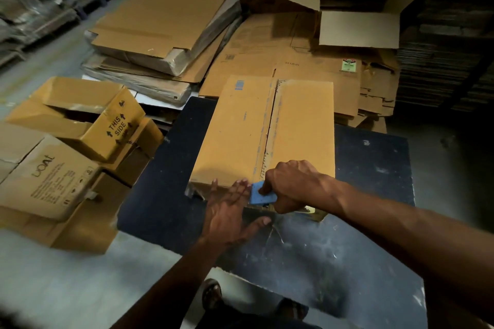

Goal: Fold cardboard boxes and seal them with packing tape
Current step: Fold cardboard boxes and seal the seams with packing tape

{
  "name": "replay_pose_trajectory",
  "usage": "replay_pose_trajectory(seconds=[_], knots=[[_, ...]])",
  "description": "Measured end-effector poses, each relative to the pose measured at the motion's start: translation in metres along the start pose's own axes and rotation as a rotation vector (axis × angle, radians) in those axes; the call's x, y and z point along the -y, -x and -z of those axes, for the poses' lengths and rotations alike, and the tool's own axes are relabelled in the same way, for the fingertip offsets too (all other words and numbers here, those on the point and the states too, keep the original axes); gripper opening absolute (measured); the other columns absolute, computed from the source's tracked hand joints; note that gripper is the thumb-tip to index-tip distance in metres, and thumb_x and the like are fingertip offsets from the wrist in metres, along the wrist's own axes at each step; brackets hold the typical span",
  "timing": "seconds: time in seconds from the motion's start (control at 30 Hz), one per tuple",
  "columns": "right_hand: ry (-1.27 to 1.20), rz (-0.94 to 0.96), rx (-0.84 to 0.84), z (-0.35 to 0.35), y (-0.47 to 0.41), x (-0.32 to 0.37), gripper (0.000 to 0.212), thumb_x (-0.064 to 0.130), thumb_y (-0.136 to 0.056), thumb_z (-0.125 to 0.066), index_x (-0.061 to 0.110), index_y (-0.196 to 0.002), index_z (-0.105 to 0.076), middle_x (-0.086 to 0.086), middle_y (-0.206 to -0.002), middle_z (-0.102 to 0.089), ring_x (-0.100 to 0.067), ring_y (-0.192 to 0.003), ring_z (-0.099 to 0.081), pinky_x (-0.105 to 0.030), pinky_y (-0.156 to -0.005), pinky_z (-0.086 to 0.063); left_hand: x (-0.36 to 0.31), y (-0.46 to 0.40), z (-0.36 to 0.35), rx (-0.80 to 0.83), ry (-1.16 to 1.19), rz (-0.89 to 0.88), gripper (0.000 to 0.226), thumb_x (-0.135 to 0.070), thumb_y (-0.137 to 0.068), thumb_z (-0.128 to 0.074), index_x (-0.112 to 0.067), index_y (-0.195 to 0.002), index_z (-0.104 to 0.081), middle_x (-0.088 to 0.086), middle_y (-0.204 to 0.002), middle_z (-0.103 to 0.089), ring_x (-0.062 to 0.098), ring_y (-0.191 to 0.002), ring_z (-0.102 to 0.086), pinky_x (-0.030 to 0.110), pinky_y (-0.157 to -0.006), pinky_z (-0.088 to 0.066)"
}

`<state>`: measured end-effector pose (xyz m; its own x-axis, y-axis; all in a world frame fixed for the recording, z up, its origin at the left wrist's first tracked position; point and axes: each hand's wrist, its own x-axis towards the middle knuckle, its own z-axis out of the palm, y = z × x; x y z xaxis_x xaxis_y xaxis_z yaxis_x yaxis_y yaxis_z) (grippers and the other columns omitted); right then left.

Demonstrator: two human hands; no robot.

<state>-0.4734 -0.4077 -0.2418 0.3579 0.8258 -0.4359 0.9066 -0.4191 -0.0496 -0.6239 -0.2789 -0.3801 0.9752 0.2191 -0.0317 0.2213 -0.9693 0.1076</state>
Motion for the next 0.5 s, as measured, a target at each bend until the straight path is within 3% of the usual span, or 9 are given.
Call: replay_pose_trajectory(seconds=[0.17, 0.33, 0.5], knots=[[0.062, 0.018, 0.043, 0.005, 0.015, -0.013, 0.056, 0.038, -0.087, -0.069, 0.036, -0.142, -0.059, -0.001, -0.131, -0.066, -0.03, -0.112, -0.066, -0.033, -0.077, -0.048, 0.006, -0.002, 0.004, 0.018, -0.05, 0.014, 0.107, -0.094, -0.085, -0.013, -0.021, -0.161, -0.034, -0.001, -0.165, -0.035, 0.01, -0.152, -0.033, 0.064, -0.124, 0.001], [0.125, -0.031, 0.141, 0.005, 0.037, -0.036, 0.057, 0.036, -0.086, -0.071, 0.035, -0.142, -0.057, 0.002, -0.126, -0.067, -0.024, -0.103, -0.068, -0.031, -0.071, -0.048, 0.005, -0.004, 0.007, 0.042, -0.062, 0.016, 0.112, -0.095, -0.08, -0.004, -0.023, -0.164, -0.025, -0.006, -0.169, -0.022, 0.006, -0.156, -0.018, 0.061, -0.124, 0.01], [0.142, -0.083, 0.174, 0.001, 0.063, -0.055, 0.063, 0.034, -0.086, -0.068, 0.044, -0.147, -0.051, 0.003, -0.126, -0.066, -0.023, -0.105, -0.067, -0.029, -0.067, -0.041, 0.009, -0.002, -0.005, -0.053, -0.032, -0.004, 0.102, -0.092, -0.087, -0.024, -0.018, -0.155, -0.046, -0.003, -0.162, -0.041, 0.008, -0.15, -0.036, 0.067, -0.124, -0.006]])
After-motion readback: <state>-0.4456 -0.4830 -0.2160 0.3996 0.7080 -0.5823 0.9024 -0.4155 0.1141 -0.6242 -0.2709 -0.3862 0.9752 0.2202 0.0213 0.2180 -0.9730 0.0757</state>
